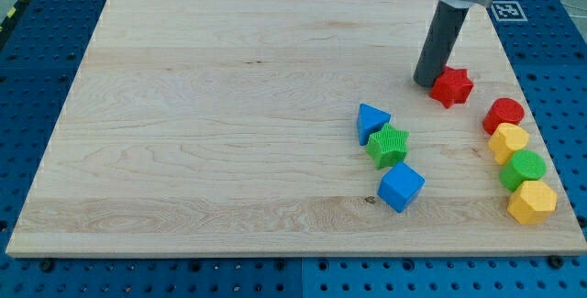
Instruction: Push the red star to the right side of the board
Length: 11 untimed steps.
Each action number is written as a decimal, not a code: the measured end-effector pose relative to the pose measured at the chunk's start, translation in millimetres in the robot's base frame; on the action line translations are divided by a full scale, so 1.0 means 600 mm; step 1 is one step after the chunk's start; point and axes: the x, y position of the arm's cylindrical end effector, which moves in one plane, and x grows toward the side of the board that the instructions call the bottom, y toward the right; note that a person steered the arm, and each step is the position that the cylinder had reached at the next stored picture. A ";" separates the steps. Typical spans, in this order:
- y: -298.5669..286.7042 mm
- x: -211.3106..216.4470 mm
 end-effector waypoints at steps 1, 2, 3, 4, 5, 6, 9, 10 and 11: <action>0.013 -0.018; 0.003 -0.018; -0.053 -0.018; -0.022 0.004; -0.007 0.007; -0.007 0.007; 0.038 0.007; 0.064 0.007; 0.065 0.007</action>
